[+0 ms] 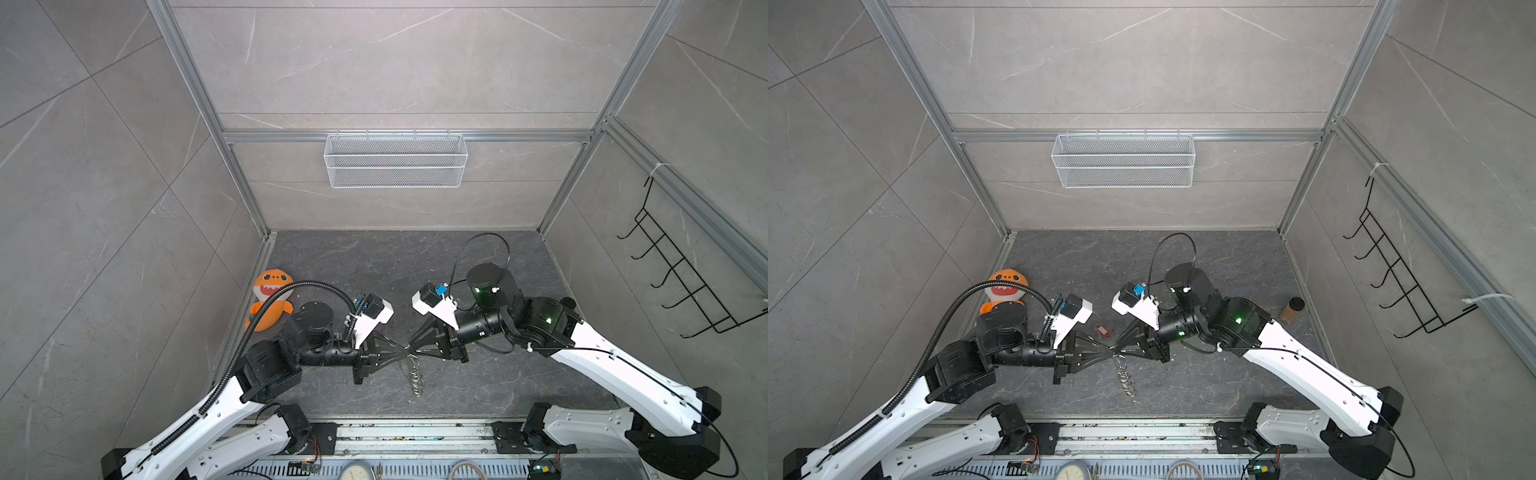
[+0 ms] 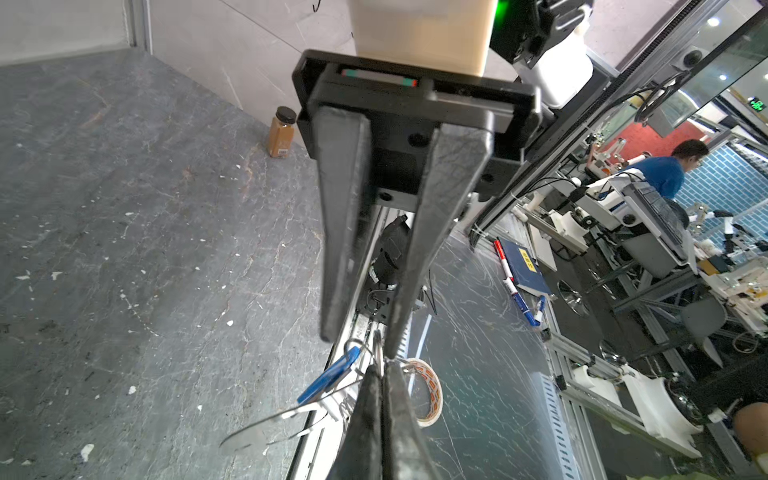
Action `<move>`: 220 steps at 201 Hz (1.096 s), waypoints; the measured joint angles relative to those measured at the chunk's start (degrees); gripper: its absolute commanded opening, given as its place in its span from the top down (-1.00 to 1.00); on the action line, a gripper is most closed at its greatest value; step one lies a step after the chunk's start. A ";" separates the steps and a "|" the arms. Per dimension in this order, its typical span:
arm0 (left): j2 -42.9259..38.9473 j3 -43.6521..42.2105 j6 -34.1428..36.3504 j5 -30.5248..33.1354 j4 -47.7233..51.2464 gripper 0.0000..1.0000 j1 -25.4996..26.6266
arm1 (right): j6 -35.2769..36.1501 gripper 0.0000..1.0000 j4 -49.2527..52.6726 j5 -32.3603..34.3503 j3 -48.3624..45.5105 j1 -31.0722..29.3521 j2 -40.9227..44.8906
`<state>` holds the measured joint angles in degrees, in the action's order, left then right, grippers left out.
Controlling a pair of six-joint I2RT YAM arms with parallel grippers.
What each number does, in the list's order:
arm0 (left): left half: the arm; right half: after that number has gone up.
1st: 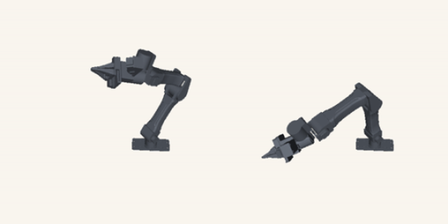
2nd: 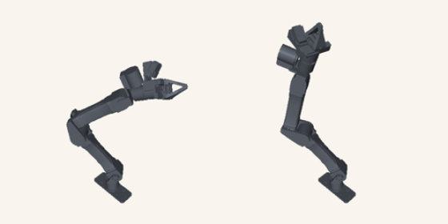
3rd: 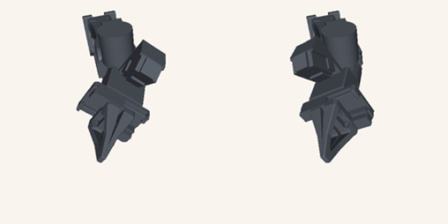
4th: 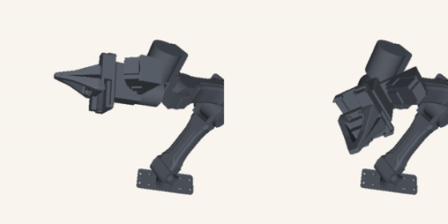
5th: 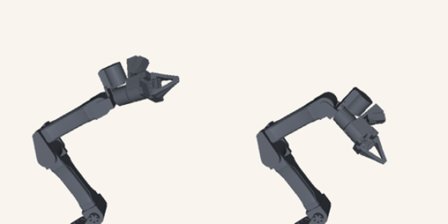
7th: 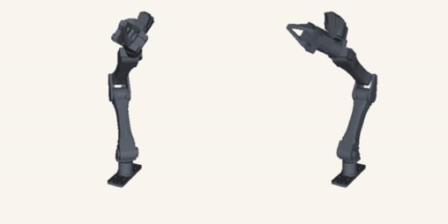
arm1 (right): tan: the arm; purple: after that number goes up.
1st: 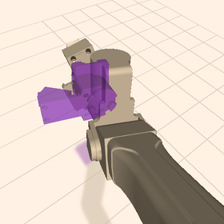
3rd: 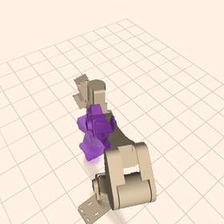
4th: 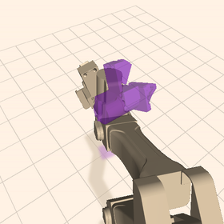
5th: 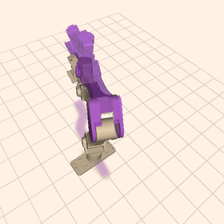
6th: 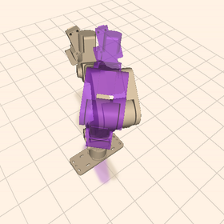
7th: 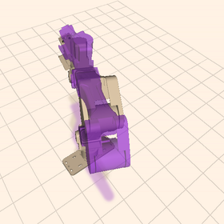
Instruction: Remove the keys from the keyring
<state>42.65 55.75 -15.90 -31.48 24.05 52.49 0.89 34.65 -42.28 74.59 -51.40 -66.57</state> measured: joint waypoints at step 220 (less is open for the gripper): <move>-11.63 -15.54 -1.14 5.86 -27.10 1.00 -0.02 | -5.09 -0.02 -25.94 14.16 -15.85 -8.61 7.32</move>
<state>31.03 40.21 -17.04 -25.63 -3.05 52.47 -4.21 8.71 -28.12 58.74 -60.01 -59.24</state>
